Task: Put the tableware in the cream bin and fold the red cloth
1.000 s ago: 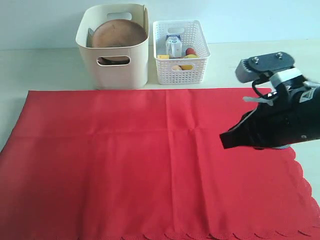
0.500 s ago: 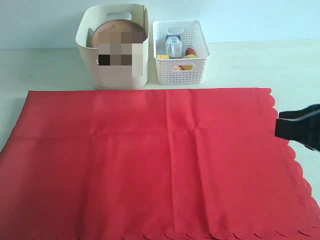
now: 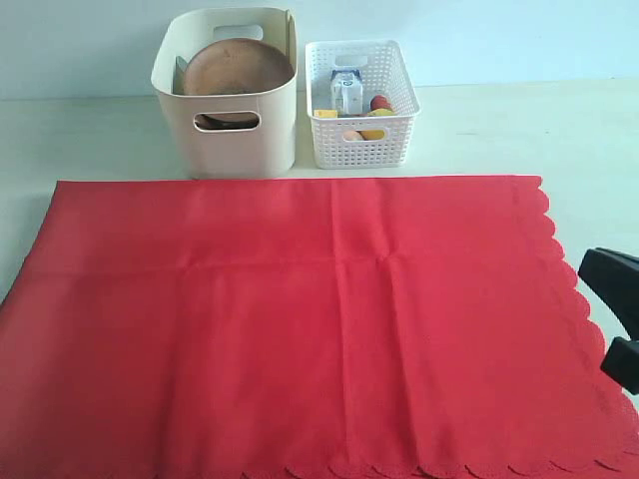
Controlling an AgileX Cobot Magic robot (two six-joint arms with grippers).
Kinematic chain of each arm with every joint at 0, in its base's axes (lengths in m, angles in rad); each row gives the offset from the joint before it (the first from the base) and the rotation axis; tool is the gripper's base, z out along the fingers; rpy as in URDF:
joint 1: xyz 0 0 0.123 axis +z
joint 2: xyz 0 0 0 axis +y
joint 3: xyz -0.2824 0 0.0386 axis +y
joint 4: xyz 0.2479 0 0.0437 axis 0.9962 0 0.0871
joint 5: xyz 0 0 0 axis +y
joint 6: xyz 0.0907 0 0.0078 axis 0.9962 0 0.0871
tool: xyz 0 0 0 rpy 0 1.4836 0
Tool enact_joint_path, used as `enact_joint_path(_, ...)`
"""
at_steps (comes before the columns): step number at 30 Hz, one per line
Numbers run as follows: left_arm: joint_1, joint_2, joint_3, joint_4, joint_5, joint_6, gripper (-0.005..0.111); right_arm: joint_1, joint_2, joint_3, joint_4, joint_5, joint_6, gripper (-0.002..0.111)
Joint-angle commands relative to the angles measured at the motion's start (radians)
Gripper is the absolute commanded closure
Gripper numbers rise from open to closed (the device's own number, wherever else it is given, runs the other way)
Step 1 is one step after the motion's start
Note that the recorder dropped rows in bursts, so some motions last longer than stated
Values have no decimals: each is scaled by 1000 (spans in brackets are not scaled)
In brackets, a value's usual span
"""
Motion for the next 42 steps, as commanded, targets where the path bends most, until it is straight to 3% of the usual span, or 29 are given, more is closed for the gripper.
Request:
enact_joint_path(1,2,-7,3,0,-13,1,107,-4,-12,5,-9,-41,-6,108)
enact_joint_path(16,2,-7,3,0,-13,1,107,-6,-29,5,-9,-28,32,108)
enact_joint_path(28,2,-7,3,0,-13,1,107,-286,-301,5,-13,125,-37,108)
enact_joint_path(33,2,-7,3,0,-13,1,107,-336,-415,23,-13,146,-40,108)
enact_joint_path(36,2,-7,3,0,-13,1,107,-338,-472,23,-1,281,-34,108)
enact_joint_path(42,2,-7,3,0,-13,1,107,-335,-505,23,22,341,-34,108)
